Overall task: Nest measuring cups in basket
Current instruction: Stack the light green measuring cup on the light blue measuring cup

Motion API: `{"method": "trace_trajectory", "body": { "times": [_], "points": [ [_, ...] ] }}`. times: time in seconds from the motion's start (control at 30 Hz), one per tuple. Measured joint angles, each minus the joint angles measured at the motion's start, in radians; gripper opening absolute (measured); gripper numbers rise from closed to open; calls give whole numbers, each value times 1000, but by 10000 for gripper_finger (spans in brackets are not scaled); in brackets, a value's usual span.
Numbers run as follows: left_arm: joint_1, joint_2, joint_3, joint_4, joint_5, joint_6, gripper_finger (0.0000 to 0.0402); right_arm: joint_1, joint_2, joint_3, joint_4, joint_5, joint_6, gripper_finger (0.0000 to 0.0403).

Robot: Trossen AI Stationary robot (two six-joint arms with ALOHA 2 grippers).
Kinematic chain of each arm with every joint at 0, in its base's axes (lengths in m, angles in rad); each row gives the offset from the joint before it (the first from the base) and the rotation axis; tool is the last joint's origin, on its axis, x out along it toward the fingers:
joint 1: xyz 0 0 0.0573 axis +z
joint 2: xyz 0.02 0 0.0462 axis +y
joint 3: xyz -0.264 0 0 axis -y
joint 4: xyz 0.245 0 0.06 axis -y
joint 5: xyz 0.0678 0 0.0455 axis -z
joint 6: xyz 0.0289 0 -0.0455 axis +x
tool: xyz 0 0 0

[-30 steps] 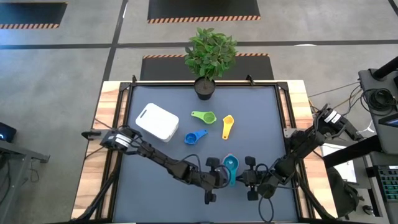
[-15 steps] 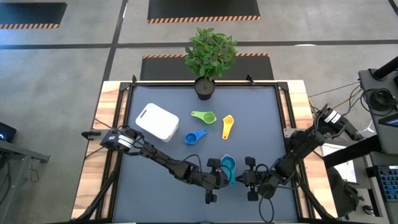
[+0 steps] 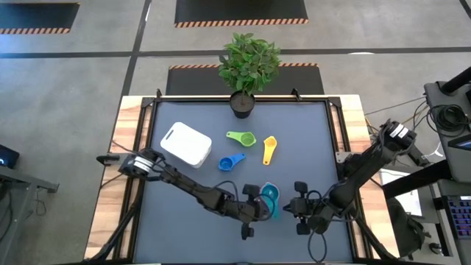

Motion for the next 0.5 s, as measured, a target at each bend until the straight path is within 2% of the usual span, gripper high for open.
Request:
{"method": "trace_trajectory", "body": {
  "times": [0.2,0.5],
  "points": [
    [-8,-100,0,-162,-40,97,0,0,-81,16,-69,4,7,8],
    [-3,-256,-1,-489,-144,116,0,0,-161,16,-98,48,-40,8]
  ]
}}
